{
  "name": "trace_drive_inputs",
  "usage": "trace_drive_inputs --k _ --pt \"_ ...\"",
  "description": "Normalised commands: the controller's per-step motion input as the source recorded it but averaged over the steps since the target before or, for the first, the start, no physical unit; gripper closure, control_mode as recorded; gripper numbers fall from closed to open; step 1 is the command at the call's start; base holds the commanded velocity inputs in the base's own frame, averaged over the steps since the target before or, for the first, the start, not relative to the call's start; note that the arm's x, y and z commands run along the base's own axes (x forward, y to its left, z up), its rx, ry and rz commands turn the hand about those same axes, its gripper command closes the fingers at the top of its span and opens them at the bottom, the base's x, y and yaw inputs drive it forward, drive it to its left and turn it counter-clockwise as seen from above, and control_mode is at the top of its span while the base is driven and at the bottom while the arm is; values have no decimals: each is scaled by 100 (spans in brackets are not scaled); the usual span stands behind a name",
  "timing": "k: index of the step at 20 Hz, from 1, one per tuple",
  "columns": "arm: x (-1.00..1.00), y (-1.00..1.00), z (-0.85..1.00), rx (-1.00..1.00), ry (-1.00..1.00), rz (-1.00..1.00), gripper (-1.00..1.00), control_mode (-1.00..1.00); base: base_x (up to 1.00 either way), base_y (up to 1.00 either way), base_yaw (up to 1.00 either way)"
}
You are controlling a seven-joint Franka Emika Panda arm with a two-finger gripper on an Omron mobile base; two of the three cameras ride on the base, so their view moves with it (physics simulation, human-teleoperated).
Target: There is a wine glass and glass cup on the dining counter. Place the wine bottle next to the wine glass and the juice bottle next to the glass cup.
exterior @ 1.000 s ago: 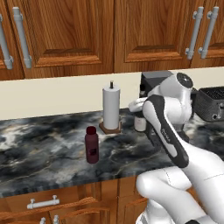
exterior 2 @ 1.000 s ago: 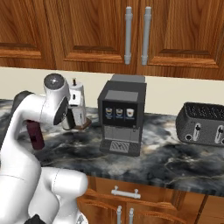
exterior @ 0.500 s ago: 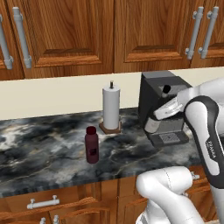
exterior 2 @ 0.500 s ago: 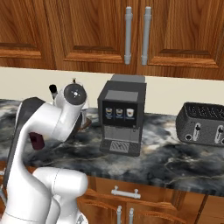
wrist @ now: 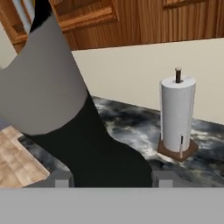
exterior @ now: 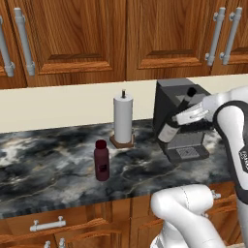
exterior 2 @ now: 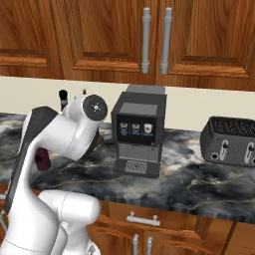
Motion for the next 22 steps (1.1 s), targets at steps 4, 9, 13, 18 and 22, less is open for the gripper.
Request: trace_drive_inputs --k 4,9,13,18,22 --pt "-16 0 -3 0 0 0 100 -100 0 0 0" --pt "-9 0 -1 0 0 1 100 100 -70 4 33" --pt "0 0 0 0 0 0 100 100 -93 8 80" --pt "0 0 0 0 0 0 100 100 -59 22 95" --pt "0 0 0 0 0 0 100 100 -38 24 100"
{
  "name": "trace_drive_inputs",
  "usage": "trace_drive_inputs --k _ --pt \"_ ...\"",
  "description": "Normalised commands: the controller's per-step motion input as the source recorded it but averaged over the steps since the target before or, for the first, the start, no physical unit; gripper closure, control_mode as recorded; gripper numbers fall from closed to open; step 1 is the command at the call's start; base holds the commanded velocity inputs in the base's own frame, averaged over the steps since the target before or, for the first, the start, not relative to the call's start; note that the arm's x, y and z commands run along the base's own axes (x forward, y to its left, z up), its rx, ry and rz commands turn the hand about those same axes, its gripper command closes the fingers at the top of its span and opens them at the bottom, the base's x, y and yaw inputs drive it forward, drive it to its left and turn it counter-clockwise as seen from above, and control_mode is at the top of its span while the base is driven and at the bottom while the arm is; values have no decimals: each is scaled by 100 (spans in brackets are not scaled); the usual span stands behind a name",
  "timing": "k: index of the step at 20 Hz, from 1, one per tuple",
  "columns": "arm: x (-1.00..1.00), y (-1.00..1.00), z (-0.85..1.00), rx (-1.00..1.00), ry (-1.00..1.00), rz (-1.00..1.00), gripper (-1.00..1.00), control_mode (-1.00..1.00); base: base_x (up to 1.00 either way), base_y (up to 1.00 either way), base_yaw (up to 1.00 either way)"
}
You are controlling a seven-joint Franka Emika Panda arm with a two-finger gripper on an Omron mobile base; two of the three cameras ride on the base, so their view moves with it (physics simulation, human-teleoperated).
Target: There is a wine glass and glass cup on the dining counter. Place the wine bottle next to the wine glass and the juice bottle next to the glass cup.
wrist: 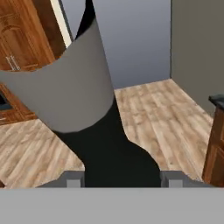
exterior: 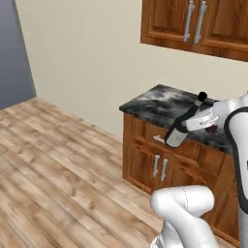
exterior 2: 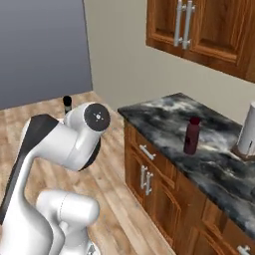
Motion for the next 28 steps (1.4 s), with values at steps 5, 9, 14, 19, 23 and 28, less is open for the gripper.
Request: trace_drive_inputs --k 5,9,14,19,23,28 --pt "0 0 0 0 0 0 100 100 -20 6 100" --pt "0 0 0 0 0 0 100 100 0 0 99" --pt "0 0 0 0 0 0 100 100 7 0 95" --pt "0 0 0 0 0 0 100 100 73 0 79" --pt "0 0 0 0 0 0 100 100 99 -3 70" --pt "0 0 0 0 0 0 100 100 100 -18 59"
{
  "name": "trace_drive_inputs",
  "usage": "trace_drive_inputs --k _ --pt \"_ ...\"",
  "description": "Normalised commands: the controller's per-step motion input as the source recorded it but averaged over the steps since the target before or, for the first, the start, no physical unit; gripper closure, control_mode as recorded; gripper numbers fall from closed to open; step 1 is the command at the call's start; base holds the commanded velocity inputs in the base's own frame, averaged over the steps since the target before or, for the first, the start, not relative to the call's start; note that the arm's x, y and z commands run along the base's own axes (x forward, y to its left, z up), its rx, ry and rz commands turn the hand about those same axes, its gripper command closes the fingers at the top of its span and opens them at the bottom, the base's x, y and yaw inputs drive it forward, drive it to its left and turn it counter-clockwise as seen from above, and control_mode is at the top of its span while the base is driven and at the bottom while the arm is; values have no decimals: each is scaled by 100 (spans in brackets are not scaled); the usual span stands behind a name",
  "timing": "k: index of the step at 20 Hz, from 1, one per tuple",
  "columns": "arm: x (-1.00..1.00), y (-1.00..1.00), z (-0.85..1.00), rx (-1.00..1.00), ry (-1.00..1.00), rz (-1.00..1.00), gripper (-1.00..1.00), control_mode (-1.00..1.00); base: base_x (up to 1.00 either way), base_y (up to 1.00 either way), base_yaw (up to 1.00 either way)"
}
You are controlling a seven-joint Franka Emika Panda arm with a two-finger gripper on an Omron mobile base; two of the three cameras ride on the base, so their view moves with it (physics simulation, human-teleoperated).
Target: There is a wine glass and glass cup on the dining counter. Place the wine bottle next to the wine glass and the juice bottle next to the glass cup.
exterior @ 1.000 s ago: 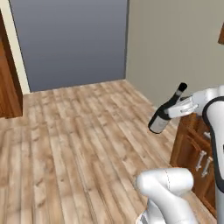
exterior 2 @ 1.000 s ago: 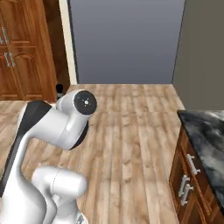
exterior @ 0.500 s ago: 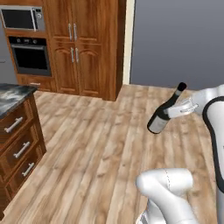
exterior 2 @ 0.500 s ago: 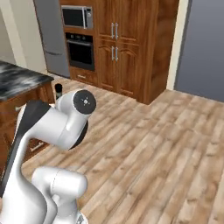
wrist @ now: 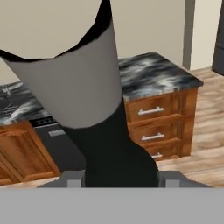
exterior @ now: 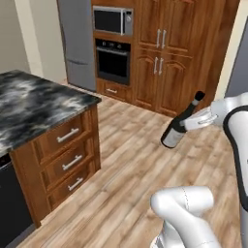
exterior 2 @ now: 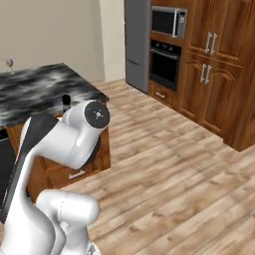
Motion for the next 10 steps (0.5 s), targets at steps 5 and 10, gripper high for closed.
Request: trace_drive_inputs --k 5,10 --pt "0 0 0 0 0 0 100 100 100 -48 41" --pt "0 0 0 0 0 0 100 100 100 -62 33"
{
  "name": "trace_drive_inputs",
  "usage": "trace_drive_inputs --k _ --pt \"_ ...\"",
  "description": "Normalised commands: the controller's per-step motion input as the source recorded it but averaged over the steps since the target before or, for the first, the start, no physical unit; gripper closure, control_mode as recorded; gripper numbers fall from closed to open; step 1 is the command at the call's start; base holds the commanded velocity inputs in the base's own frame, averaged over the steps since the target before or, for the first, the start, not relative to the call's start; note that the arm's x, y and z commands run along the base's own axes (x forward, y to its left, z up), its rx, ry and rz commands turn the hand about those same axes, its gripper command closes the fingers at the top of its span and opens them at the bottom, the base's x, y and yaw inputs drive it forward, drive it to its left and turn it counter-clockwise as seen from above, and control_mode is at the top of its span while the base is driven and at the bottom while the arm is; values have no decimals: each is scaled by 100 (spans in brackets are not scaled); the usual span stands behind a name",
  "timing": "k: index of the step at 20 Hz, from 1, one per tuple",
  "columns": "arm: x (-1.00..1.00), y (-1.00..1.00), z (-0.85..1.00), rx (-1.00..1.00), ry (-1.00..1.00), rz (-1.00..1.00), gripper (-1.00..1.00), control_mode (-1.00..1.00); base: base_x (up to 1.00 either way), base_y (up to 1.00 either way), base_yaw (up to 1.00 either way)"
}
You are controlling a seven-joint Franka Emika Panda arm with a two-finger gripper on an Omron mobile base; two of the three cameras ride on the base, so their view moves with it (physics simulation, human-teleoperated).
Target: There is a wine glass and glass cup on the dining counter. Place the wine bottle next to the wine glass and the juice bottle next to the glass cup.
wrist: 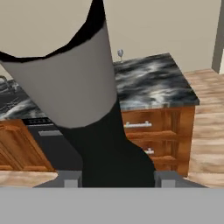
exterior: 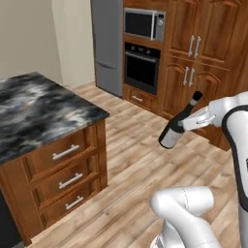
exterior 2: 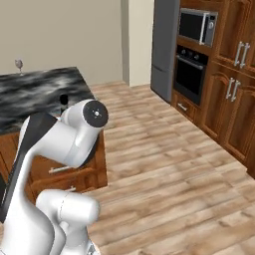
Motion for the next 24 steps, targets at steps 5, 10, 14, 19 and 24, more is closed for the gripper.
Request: trace_drive_inputs --k 5,10,14,19,24 --pt "0 0 0 0 0 0 100 100 100 -71 22" --pt "0 0 0 0 0 0 100 100 100 -78 19" --pt "0 0 0 0 0 0 100 100 100 -73 21" --pt "0 0 0 0 0 0 100 100 100 -64 29" --pt "0 0 0 0 0 0 100 100 100 -39 41"
